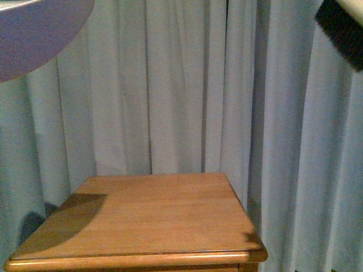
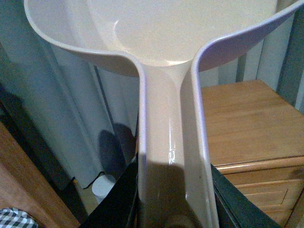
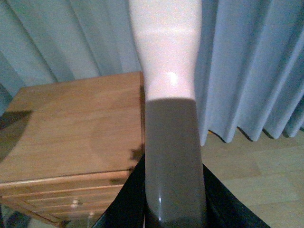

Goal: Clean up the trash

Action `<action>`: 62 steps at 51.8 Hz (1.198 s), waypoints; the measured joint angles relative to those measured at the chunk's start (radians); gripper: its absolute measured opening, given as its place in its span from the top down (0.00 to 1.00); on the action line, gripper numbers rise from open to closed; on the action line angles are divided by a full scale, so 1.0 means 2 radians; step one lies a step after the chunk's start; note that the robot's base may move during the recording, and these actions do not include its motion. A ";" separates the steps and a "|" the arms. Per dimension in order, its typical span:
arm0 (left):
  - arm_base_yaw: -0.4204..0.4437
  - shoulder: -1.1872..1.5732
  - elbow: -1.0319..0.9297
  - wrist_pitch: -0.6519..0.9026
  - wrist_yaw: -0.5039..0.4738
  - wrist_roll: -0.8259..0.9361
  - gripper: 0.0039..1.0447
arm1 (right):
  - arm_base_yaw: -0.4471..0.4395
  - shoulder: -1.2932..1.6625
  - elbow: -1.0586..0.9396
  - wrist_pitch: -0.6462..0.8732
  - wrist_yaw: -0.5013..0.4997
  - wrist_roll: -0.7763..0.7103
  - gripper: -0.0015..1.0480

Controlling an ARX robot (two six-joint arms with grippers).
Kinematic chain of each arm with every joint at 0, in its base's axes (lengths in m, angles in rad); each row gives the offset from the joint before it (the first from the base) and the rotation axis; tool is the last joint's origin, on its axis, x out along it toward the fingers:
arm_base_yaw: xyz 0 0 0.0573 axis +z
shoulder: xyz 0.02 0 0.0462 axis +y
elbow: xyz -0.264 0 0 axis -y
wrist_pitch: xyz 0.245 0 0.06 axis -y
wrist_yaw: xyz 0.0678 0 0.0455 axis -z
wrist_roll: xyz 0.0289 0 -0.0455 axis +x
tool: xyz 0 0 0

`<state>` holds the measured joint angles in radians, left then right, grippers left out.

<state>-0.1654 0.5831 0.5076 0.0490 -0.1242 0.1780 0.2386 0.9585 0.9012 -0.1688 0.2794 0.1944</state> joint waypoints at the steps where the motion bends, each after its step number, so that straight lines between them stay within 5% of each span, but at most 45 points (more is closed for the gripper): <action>1: 0.000 0.000 0.000 0.000 0.000 0.000 0.74 | -0.005 -0.014 -0.007 -0.004 -0.004 -0.003 0.81; 13: 0.000 0.000 0.000 0.000 0.000 0.000 0.74 | -0.048 -0.168 -0.076 -0.064 -0.052 -0.013 0.81; 30: 0.000 0.000 0.000 0.000 0.000 0.000 0.74 | 0.054 -0.265 -0.140 -0.107 0.047 0.014 0.81; 62: 0.000 0.000 0.000 0.000 0.000 0.000 0.74 | 0.052 -0.265 -0.145 -0.091 0.060 0.012 0.81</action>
<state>-0.1654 0.5831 0.5076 0.0490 -0.1242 0.1780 0.3431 0.4286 0.6121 -0.3511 0.4000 0.2192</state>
